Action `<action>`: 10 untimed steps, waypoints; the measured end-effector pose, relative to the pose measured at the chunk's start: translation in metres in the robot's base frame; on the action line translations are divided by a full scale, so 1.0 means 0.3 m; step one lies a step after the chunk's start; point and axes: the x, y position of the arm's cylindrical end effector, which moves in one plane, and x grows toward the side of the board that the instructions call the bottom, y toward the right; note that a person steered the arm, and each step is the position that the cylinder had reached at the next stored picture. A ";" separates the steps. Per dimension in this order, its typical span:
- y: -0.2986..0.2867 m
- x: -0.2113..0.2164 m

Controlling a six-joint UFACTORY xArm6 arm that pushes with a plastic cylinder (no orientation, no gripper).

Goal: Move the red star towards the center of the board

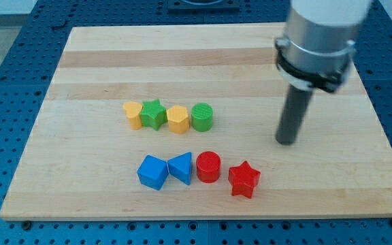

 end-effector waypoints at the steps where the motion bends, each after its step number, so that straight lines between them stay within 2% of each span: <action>1: 0.007 0.163; 2: -0.059 0.258; 3: -0.222 0.306; 4: -0.425 0.320; 5: -0.493 0.320; 7: -0.324 0.269; 9: -0.282 0.080; 10: -0.270 0.047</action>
